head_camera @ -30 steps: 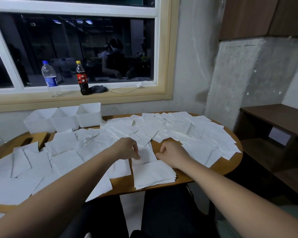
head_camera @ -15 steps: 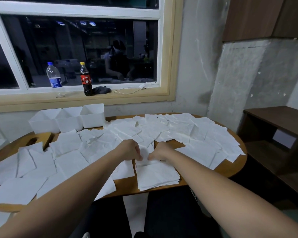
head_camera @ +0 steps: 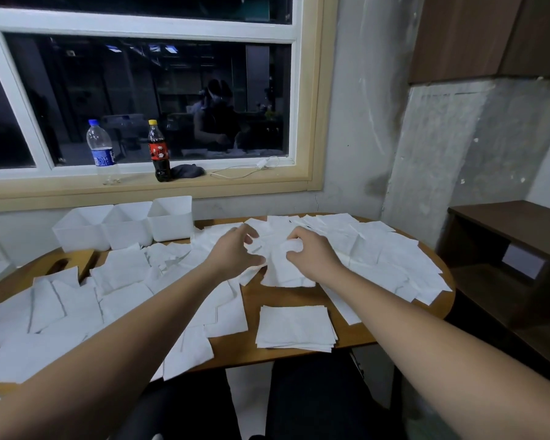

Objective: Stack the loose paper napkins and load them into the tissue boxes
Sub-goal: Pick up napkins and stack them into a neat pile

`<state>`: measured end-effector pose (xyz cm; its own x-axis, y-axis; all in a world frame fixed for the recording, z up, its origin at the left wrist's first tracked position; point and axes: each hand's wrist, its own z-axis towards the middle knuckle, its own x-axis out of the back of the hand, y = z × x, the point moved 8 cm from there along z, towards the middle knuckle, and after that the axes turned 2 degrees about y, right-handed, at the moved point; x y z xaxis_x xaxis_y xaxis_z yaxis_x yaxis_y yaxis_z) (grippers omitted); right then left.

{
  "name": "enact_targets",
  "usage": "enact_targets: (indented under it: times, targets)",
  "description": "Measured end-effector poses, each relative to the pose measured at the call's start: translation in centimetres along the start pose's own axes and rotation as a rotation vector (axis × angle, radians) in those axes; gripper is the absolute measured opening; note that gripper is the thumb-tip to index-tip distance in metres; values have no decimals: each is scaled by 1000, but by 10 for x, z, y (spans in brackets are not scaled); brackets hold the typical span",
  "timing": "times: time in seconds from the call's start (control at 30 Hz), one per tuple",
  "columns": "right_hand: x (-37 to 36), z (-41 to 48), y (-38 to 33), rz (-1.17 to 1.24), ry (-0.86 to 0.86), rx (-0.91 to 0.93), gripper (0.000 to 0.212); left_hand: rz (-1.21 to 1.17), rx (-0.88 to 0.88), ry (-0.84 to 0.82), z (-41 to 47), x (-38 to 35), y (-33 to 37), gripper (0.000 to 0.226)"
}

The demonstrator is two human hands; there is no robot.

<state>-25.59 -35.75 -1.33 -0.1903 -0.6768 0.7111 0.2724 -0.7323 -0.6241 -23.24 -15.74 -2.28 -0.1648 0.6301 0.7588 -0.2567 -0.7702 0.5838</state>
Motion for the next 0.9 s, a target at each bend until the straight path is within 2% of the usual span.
enact_targets:
  times: [0.17,0.33,0.53,0.73,0.9]
  targets:
    - [29,-8,-15,-25,-70,119,16,-149,-66,-147,-1,-1,19,76]
    - [58,-26,-16,157,-92,81,11,-185,-41,-310,-12,-6,25,40]
    - [47,-54,32,443,-164,-103,11,-348,-5,-497,-35,-19,30,30]
    - [12,-83,76,420,-227,-212,13,-257,91,-637,-54,-52,15,33]
    - [-6,-88,84,230,-226,-139,10,-115,148,-646,-61,-62,-1,29]
